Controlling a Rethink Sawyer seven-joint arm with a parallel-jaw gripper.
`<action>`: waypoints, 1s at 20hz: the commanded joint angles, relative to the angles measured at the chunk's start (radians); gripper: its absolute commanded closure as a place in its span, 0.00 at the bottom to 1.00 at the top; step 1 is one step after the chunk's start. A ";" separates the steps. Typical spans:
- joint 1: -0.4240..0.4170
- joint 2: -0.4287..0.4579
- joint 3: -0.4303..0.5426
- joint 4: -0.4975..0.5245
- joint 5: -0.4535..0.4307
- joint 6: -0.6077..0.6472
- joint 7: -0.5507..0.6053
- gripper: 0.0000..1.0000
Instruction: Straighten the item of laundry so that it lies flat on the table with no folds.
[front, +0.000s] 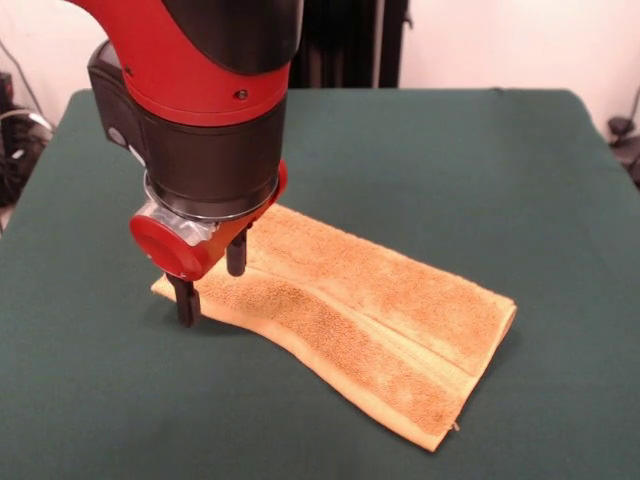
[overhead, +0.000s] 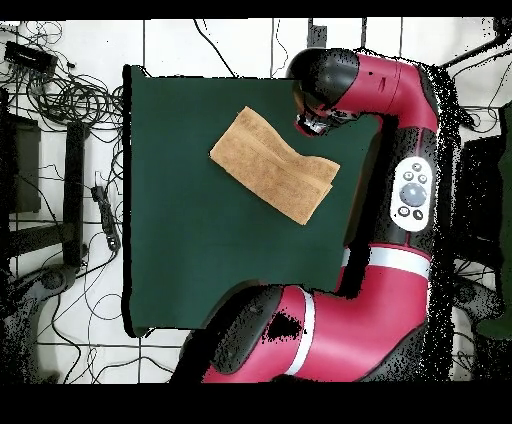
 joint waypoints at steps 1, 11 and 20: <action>0.041 0.002 0.090 0.207 -0.007 -0.066 -0.042 0.00; 0.031 0.011 0.090 0.199 -0.021 -0.054 -0.075 0.00; 0.023 0.014 0.084 0.207 -0.037 -0.085 -0.088 0.00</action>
